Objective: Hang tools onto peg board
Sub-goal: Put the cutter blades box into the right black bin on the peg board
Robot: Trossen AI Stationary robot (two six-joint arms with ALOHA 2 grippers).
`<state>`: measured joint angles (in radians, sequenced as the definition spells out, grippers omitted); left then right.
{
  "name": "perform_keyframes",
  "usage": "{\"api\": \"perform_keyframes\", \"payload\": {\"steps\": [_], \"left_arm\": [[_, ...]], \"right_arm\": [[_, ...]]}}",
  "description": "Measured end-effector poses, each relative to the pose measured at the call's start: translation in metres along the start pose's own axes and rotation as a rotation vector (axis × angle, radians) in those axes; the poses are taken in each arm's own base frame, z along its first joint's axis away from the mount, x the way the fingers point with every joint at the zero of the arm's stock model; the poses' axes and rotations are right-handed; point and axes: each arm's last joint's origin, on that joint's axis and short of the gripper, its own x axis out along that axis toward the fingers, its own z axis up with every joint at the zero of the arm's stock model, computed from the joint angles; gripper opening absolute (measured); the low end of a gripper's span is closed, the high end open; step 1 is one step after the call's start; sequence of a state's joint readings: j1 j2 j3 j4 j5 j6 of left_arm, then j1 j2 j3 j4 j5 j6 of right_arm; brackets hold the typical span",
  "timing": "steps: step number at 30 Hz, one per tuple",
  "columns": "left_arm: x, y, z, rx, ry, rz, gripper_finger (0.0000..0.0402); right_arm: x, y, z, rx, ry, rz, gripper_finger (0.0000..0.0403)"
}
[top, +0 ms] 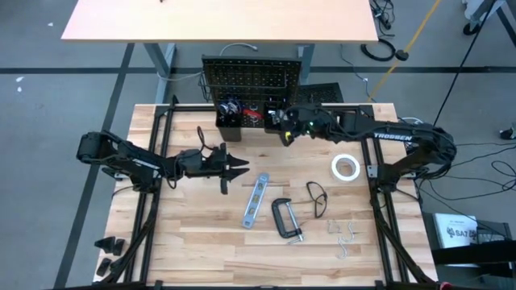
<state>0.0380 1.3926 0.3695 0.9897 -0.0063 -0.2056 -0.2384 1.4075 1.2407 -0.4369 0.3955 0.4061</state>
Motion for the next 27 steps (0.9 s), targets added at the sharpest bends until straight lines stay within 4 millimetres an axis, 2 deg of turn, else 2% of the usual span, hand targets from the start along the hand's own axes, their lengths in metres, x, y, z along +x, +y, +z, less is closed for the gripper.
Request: {"api": "perform_keyframes", "payload": {"steps": [4, 10, 14, 22, 24, 27], "left_arm": [[0.0, 0.001, 0.0, -0.026, 0.0, 0.004, 0.0121], [0.0, 0.001, 0.0, -0.051, 0.0, 0.005, 0.0121], [0.0, 0.0, 0.0, -0.051, -0.003, 0.004, 0.0121], [0.0, 0.0, 0.003, -0.052, -0.033, -0.005, 0.0121], [0.0, 0.0, 0.003, -0.052, -0.035, -0.006, 0.0121], [0.0, 0.0, 0.003, -0.053, -0.034, -0.007, 0.0121]], "right_arm": [[0.009, -0.005, 0.002, 0.086, -0.006, -0.02, 0.0099], [0.022, 0.002, 0.0, 0.174, -0.014, -0.01, 0.0099], [0.027, 0.006, 0.003, 0.182, -0.008, -0.04, 0.0099], [0.025, 0.006, 0.008, 0.149, -0.014, -0.092, 0.01], [0.025, 0.006, 0.007, 0.148, -0.007, -0.095, 0.0125], [0.025, 0.005, 0.006, 0.161, 0.001, -0.102, 0.0186]]}}
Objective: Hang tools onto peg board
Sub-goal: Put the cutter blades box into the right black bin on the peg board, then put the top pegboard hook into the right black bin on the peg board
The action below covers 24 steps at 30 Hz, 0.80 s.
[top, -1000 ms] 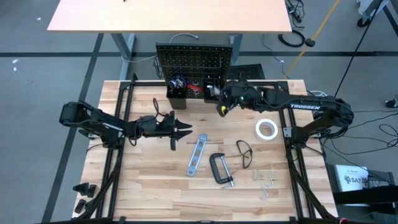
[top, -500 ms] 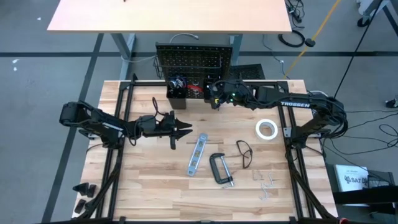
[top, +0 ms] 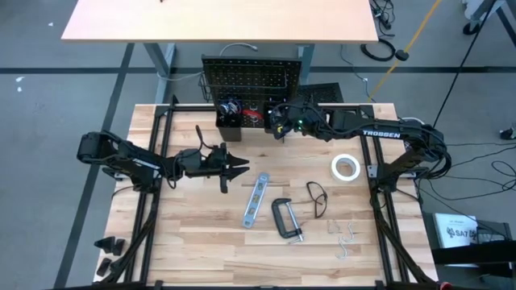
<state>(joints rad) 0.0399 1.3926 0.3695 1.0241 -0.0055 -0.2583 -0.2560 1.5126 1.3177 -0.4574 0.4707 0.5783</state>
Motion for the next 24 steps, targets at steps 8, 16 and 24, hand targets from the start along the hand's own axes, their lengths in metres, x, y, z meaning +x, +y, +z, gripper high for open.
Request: {"api": "perform_keyframes", "payload": {"steps": [8, 16, 24], "left_arm": [[0.0, 0.0, 0.0, -0.002, 0.001, -0.001, 0.0121], [0.0, 0.0, 0.0, 0.001, 0.001, -0.002, 0.0121], [0.0, 0.0, -0.001, 0.002, 0.012, 0.001, 0.0121]], "right_arm": [[0.0, -0.001, 0.0, -0.001, 0.004, -0.005, 0.0242], [-0.023, -0.006, 0.01, -0.049, -0.032, 0.024, 0.0228], [-0.072, -0.014, 0.005, -0.101, 0.079, 0.153, 0.0224]]}}
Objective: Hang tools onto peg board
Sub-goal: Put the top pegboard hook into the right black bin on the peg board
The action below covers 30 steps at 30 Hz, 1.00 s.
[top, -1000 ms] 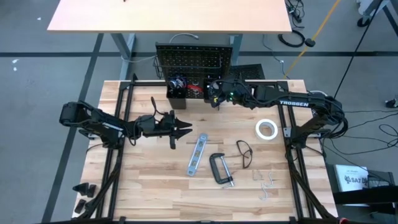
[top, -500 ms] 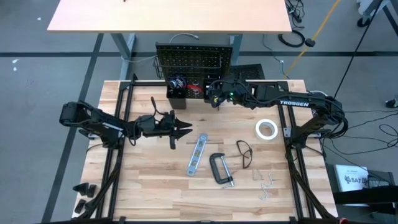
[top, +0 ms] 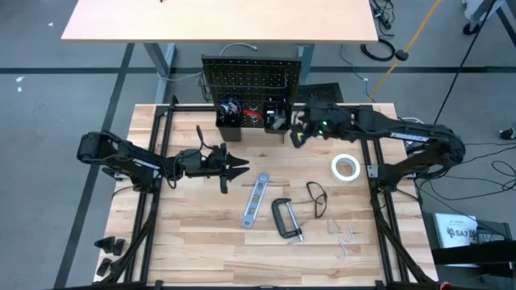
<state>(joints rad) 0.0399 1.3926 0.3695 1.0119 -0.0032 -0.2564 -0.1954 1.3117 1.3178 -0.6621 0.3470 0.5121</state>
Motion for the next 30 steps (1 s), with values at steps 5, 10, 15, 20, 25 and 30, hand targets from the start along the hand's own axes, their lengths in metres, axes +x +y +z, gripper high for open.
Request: {"api": "perform_keyframes", "payload": {"steps": [5, 10, 15, 20, 25, 30], "left_arm": [[0.0, 0.0, -0.001, 0.008, 0.008, 0.002, 0.0121], [0.0, 0.0, -0.001, 0.008, 0.008, 0.002, 0.0121], [0.0, 0.001, -0.002, 0.007, 0.019, 0.005, 0.0121], [0.0, 0.001, -0.003, 0.007, 0.033, 0.009, 0.0121], [0.0, 0.0, -0.003, 0.007, 0.037, -0.003, 0.0121], [0.0, 0.0, -0.004, 0.003, 0.044, -0.032, 0.0121]], "right_arm": [[-0.019, 0.008, -0.022, -0.055, 0.136, 0.005, 0.0224], [-0.028, 0.021, -0.049, -0.087, 0.251, -0.023, 0.0224], [-0.026, 0.031, -0.079, -0.114, 0.298, -0.015, 0.0224], [-0.025, 0.044, -0.104, -0.126, 0.306, 0.045, 0.0224], [-0.023, 0.05, -0.13, -0.087, 0.362, 0.101, 0.0224], [-0.018, 0.047, -0.162, 0.005, 0.472, 0.108, 0.0224]]}}
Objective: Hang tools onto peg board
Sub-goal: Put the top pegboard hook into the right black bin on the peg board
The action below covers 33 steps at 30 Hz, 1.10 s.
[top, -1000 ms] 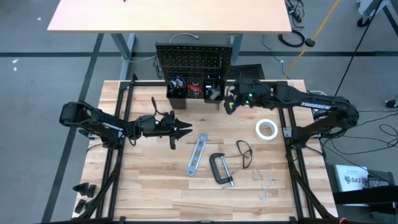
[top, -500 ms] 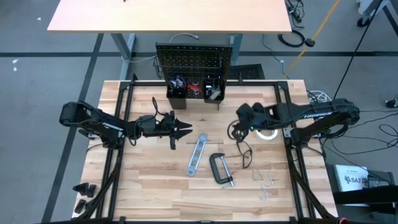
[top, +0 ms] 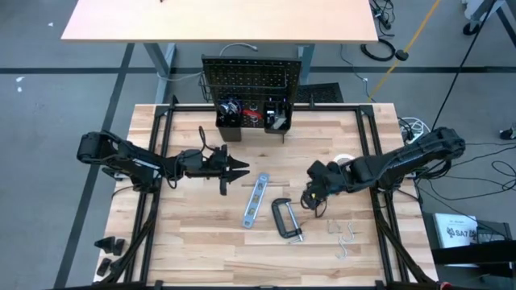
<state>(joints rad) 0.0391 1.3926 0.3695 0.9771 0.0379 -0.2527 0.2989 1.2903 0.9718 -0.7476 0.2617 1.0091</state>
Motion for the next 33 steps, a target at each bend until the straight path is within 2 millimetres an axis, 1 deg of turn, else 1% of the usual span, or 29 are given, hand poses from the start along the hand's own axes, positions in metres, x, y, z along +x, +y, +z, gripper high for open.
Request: {"api": "perform_keyframes", "payload": {"steps": [4, 8, 16, 21, 23, 27, 33], "left_arm": [[0.0, 0.0, 0.0, -0.002, 0.004, -0.015, 0.0121], [0.0, -0.002, -0.001, -0.003, 0.017, -0.061, 0.0121], [0.0, -0.004, -0.004, 0.001, 0.063, -0.124, 0.0121], [-0.001, -0.003, -0.008, 0.015, 0.108, -0.118, 0.0121], [-0.001, -0.003, -0.01, 0.022, 0.12, -0.119, 0.0121], [-0.001, -0.003, -0.011, 0.032, 0.138, -0.116, 0.0121], [-0.001, -0.003, -0.012, 0.045, 0.142, -0.116, 0.0121]], "right_arm": [[0.011, -0.005, -0.021, 0.075, 0.141, 0.027, 0.0224], [0.012, -0.002, -0.039, 0.097, 0.189, 0.033, 0.0224], [0.001, 0.016, -0.07, 0.162, 0.188, 0.089, 0.0224], [0.006, 0.034, -0.088, 0.136, 0.175, 0.163, 0.0224], [0.012, 0.039, -0.094, 0.148, 0.186, 0.161, 0.0224], [0.021, 0.039, -0.101, 0.201, 0.22, 0.107, 0.0224], [0.024, 0.037, -0.104, 0.233, 0.245, 0.064, 0.0224]]}}
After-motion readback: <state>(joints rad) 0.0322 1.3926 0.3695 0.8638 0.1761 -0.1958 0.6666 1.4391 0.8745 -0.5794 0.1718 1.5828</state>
